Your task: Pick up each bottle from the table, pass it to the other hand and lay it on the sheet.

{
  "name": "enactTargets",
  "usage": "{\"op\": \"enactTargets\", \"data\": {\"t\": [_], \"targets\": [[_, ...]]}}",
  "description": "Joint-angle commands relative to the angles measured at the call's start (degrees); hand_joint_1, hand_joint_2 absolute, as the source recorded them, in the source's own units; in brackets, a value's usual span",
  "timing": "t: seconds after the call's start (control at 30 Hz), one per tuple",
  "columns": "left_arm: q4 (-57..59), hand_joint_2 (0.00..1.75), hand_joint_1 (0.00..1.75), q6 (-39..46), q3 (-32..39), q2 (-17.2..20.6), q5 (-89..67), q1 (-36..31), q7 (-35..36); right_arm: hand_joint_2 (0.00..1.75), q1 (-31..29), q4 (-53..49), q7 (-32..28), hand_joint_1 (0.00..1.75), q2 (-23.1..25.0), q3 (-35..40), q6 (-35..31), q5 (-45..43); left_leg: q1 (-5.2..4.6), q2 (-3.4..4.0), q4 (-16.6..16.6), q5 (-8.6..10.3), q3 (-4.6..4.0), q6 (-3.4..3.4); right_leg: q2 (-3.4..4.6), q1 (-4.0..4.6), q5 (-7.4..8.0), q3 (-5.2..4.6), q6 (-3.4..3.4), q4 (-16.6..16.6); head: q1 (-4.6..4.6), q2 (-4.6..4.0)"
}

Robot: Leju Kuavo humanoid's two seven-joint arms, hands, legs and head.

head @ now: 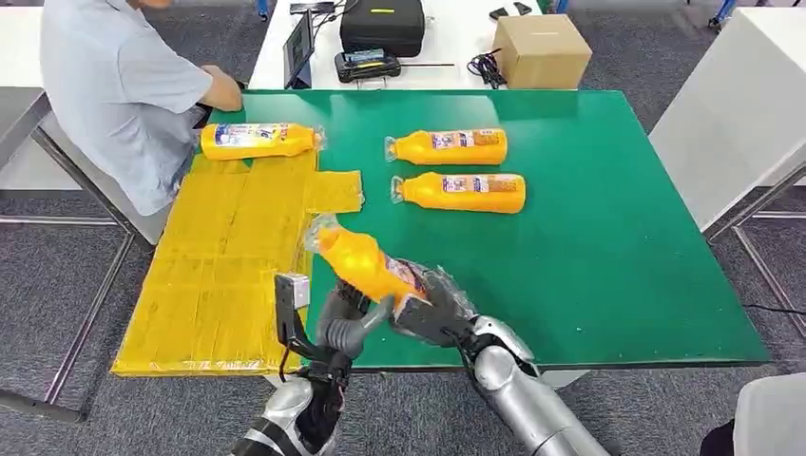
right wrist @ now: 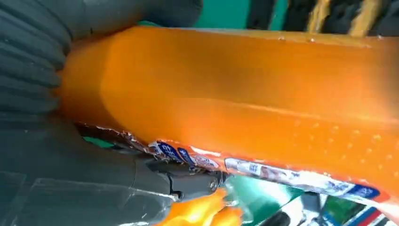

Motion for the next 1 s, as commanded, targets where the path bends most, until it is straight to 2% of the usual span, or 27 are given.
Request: {"op": "enactTargets", "data": {"t": [0.03, 0.23, 0.4, 0.43, 0.47, 0.5, 0.67, 0.7, 0.73, 0.77, 0.8, 0.83, 1.0], "targets": [[12.1, 1.75, 0.00, 1.9, 0.5, -1.0, 0.7, -6.0, -0.7, 1.75, -1.6, 0.0, 1.5, 1.75, -0.8, 6.7, -2.1, 1.3, 0.01, -0.18, 0.0, -0.02, 0.11, -0.06, -0.17, 0.02, -0.09, 0.17, -0.09, 0.0, 0.04, 0.00], [12.5, 1.75, 0.00, 0.9, 0.7, -1.0, 2.3, -6.2, -0.3, 1.75, -1.6, -0.5, 1.1, 1.75, -0.8, 8.1, -2.7, 0.7, 0.00, -0.14, 0.0, -0.09, 0.19, -0.06, -0.08, 0.01, -0.12, 0.26, -0.11, 0.0, 0.04, 0.00], [4.1, 1.75, 0.00, 0.2, -0.3, -0.1, 2.9, -3.0, -2.9, 1.75, -1.5, 1.3, 0.9, 1.75, -1.0, 8.0, -1.0, -3.2, 0.00, -0.09, 0.0, -0.10, 0.13, -0.07, 0.00, 0.01, -0.11, 0.19, -0.11, 0.0, 0.02, 0.00], [3.0, 1.75, 0.21, 0.3, -0.4, 0.1, 3.0, -2.6, -3.1, 1.75, -1.4, 1.4, 0.6, 1.75, -1.0, 8.0, -0.6, -3.8, 0.01, -0.10, 0.0, -0.07, 0.06, -0.06, -0.01, 0.01, -0.07, 0.13, -0.09, 0.0, 0.02, 0.00], [2.4, 1.75, 1.52, 0.4, -0.3, 0.2, 3.1, -2.5, -3.0, 1.75, -1.3, 1.4, 0.6, 1.75, -1.1, 8.1, -0.6, -3.8, 0.01, -0.10, 0.0, -0.12, 0.16, -0.09, -0.02, 0.03, -0.13, 0.24, -0.12, 0.0, 0.04, 0.00], [0.6, 1.75, 1.75, 0.3, 0.3, 0.1, 3.7, -1.9, -3.7, 1.75, -1.2, 1.4, 0.1, 1.75, -1.0, 7.8, 0.7, -5.3, 0.01, -0.16, 0.0, -0.07, 0.05, -0.06, -0.06, 0.02, -0.09, 0.14, -0.09, 0.0, 0.04, 0.00], [-6.3, 1.75, 1.75, -1.5, 1.1, 1.0, 5.6, 0.4, -6.4, 1.75, -1.6, 2.4, -0.2, 1.75, -0.8, 7.1, 3.1, -9.0, 0.01, -0.07, 0.0, -0.18, 0.24, -0.09, 0.01, 0.03, -0.18, 0.30, -0.14, 0.0, 0.02, 0.00], [-8.3, 1.75, 1.75, -1.8, 1.0, 1.4, 5.6, 0.9, -6.7, 1.75, -1.8, 2.9, -0.3, 1.15, -0.6, 6.9, 3.7, -9.8, 0.01, -0.01, 0.0, -0.20, 0.28, -0.09, 0.07, 0.03, -0.18, 0.30, -0.14, 0.0, 0.02, 0.00], [-9.6, 1.75, 1.75, -2.2, 1.2, 1.5, 5.8, 1.3, -7.3, 1.75, -1.9, 3.2, -0.4, 0.42, -0.6, 6.9, 4.3, -10.3, 0.01, -0.07, 0.0, -0.06, 0.03, -0.04, 0.02, 0.01, -0.05, 0.09, -0.07, 0.0, 0.02, 0.00], [-9.6, 1.75, 1.75, -2.2, 1.2, 1.5, 5.8, 1.3, -7.3, 1.75, -1.9, 3.2, -0.4, 0.42, -0.6, 6.9, 4.3, -10.3, 0.01, -0.08, 0.0, -0.09, 0.09, -0.06, 0.01, 0.01, -0.09, 0.16, -0.09, 0.0, 0.02, 0.00], [-11.1, 1.75, 1.75, -2.3, 1.2, 1.9, 5.7, 1.8, -7.2, 1.75, -2.0, 3.7, -0.5, 0.05, -0.4, 6.8, 4.8, -11.0, 0.02, -0.06, 0.0, -0.09, 0.06, -0.06, 0.02, 0.02, -0.08, 0.12, -0.09, 0.0, 0.02, 0.00], [-11.3, 1.75, 1.75, -2.5, 1.1, 2.0, 5.6, 1.8, -7.4, 1.75, -2.1, 4.1, -0.4, 0.00, -0.3, 7.2, 4.9, -11.0, 0.01, -0.06, 0.0, -0.13, 0.17, -0.08, 0.00, 0.02, -0.13, 0.21, -0.12, 0.0, 0.02, 0.00], [-10.9, 1.75, 1.75, -2.6, 1.1, 2.0, 5.3, 1.6, -7.8, 1.75, -2.4, 5.0, -0.4, 0.00, 0.2, 7.6, 4.7, -10.9, 0.03, -0.14, 0.0, -0.08, 0.10, -0.06, -0.06, 0.04, -0.10, 0.16, -0.10, 0.0, 0.02, 0.00]]}}
